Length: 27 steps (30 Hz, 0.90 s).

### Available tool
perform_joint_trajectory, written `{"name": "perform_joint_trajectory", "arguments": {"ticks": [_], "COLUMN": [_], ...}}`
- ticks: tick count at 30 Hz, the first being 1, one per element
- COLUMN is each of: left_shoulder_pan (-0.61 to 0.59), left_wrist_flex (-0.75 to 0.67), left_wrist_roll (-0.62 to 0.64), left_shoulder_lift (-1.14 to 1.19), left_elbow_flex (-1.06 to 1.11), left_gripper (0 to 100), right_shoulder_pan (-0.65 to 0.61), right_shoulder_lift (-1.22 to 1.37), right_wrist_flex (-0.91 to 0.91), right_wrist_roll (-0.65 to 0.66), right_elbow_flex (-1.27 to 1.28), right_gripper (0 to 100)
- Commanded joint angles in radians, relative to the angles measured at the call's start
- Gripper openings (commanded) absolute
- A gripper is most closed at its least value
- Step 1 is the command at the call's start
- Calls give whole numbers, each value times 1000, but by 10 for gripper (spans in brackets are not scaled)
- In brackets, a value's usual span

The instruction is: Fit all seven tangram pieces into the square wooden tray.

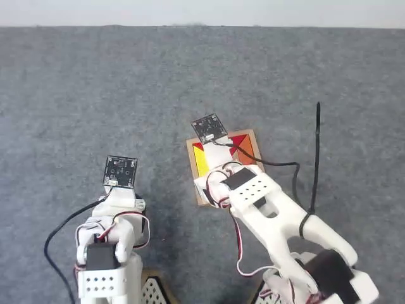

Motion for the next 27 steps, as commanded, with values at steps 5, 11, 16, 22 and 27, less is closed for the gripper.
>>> {"name": "perform_joint_trajectory", "arguments": {"ticks": [5, 11, 16, 22, 27], "left_shoulder_pan": [5, 5, 5, 5, 5], "left_wrist_flex": [3, 3, 3, 3, 3], "left_wrist_roll": [-2, -2, -2, -2, -2], "left_shoulder_lift": [-15, -15, -15, -15, -15], "left_elbow_flex": [-10, -10, -10, -10, -10], "left_gripper": [21, 21, 21, 21, 21], "right_shoulder_pan": [5, 5, 4, 10, 13], "right_shoulder_lift": [-48, -51, -51, -119, -272], "right_wrist_flex": [44, 88, 82, 81, 122], "right_wrist_roll": [6, 6, 5, 5, 12], "right_elbow_flex": [-8, -12, -12, -52, -57], "right_gripper": [197, 198, 198, 198, 198]}}
